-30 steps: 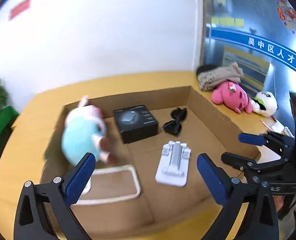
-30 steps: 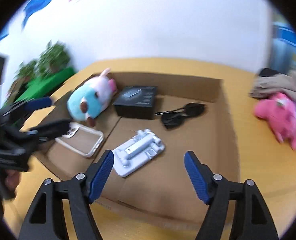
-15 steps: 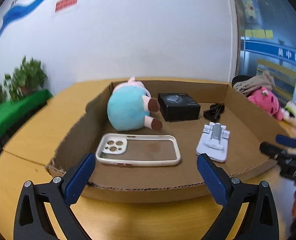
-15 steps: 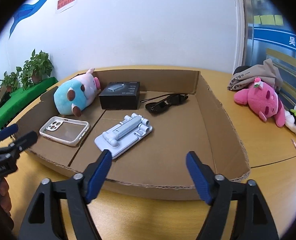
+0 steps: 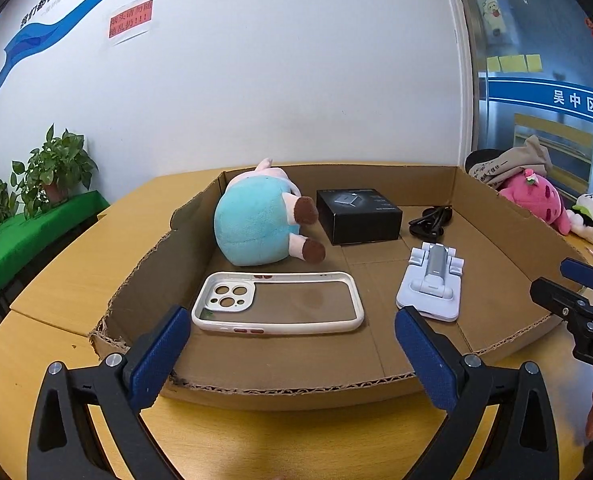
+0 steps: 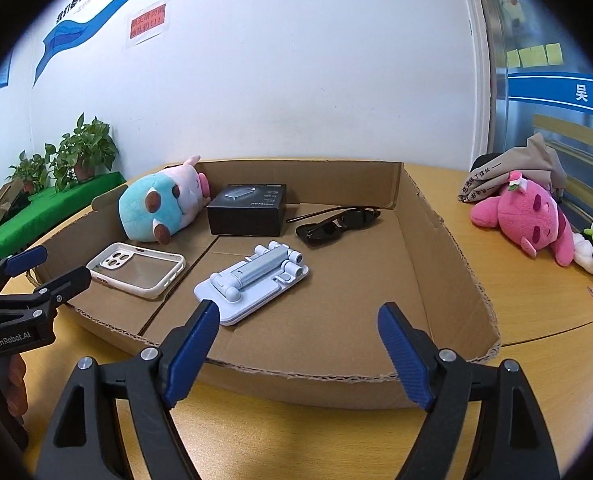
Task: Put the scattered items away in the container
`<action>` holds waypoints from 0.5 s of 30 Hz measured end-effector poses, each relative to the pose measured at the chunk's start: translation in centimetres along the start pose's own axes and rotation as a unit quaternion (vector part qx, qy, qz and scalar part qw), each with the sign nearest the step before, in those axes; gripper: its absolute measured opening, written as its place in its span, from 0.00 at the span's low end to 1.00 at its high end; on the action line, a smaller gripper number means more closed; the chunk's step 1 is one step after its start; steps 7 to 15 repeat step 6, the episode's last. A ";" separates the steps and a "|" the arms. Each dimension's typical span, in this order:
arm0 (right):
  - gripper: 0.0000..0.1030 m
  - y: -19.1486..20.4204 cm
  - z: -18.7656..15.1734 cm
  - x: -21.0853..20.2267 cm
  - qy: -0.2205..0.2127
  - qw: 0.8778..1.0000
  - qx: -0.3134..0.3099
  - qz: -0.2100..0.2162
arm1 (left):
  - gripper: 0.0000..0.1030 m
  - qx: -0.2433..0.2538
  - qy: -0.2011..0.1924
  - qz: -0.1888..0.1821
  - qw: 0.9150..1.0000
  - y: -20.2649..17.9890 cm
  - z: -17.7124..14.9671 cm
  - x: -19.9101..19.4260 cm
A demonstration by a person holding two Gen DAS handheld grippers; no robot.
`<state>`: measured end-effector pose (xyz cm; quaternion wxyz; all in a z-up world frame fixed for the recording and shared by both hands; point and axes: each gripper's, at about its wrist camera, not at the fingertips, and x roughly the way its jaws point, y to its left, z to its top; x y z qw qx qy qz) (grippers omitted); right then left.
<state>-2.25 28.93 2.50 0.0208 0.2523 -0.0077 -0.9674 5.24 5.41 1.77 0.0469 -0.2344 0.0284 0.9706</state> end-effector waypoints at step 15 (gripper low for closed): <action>0.79 0.0 0.2 -0.1 0.000 1.000 0.000 0.000 | 1.00 0.000 0.001 0.001 1.000 0.0 0.0 0.0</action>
